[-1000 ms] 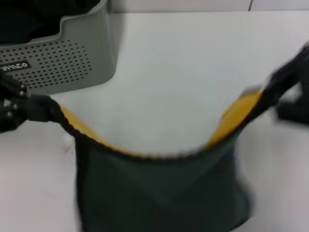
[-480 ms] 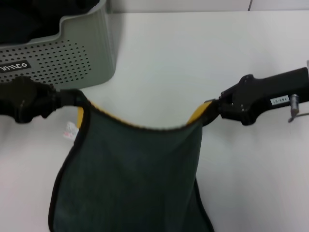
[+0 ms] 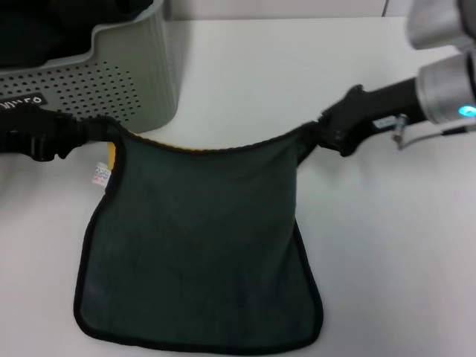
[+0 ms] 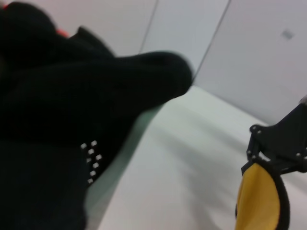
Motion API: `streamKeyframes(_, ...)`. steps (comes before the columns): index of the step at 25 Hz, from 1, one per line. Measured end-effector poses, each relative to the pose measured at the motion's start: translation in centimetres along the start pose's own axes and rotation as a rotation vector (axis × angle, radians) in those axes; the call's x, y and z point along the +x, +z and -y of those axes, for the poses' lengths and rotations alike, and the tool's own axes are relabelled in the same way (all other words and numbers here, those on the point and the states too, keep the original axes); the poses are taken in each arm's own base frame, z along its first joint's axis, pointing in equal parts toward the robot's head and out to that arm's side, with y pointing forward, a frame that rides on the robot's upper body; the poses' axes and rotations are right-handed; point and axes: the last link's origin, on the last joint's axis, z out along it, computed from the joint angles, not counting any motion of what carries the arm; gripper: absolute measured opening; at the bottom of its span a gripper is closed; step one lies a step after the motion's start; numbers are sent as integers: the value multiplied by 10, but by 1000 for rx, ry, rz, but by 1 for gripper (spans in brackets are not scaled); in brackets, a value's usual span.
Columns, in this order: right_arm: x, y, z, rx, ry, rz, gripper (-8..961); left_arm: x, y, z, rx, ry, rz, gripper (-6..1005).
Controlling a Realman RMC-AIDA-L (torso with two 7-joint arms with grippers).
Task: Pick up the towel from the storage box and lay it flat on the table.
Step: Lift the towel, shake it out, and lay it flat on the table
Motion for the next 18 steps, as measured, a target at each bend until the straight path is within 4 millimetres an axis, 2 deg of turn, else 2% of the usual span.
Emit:
streamKeyframes(7, -17, 24, 10, 68, -85, -59, 12, -5, 7, 13, 87, -25, 36, 40)
streamKeyframes(18, -22, 31, 18, 134, -130, -71, 12, -11, 10, 24, 181, -69, 26, 41)
